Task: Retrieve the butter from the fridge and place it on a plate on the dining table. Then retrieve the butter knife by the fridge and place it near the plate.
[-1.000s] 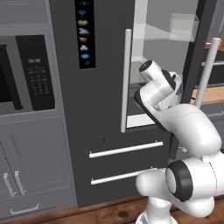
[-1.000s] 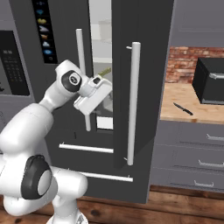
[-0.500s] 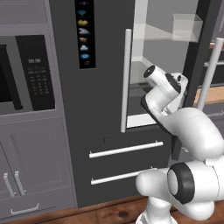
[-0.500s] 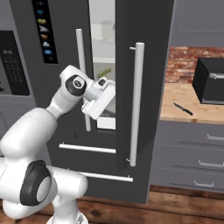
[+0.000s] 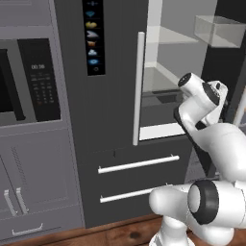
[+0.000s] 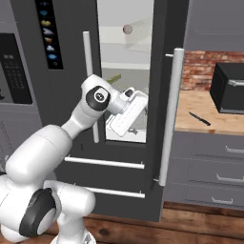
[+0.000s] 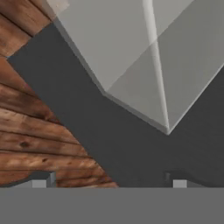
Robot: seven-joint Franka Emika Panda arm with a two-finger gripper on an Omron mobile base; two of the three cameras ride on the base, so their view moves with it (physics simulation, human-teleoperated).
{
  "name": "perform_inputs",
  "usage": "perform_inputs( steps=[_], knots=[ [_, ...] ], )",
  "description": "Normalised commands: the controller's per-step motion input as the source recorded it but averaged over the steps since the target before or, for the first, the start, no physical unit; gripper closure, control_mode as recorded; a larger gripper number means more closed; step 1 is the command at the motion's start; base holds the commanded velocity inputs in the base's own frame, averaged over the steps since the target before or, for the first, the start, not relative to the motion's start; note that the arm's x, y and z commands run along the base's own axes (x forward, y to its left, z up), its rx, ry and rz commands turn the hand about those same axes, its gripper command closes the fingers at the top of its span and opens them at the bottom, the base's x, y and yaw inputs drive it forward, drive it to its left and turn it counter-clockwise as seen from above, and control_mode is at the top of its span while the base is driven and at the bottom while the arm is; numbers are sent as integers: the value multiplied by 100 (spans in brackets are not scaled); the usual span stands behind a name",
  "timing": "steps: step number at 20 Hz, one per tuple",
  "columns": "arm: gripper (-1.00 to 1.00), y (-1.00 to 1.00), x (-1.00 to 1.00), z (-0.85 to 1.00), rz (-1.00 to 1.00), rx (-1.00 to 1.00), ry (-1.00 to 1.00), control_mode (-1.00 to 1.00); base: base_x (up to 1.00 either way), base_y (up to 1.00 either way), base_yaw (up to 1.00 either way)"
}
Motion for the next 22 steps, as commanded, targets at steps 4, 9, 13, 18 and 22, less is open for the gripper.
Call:
perform_inputs(
  steps=[4,9,13,18,22],
  knots=[
    [-100,-97,-55,26,0,0,5,-100,0,0,0],
    [-100,2,-51,44,0,-10,-11,-100,0,0,0],
    [-100,95,-20,4,0,-2,-9,-100,0,0,0],
    [-100,100,3,0,-7,21,-19,-100,0,0,0],
    [-100,100,27,3,-7,30,-34,-100,0,0,0]
  ],
)
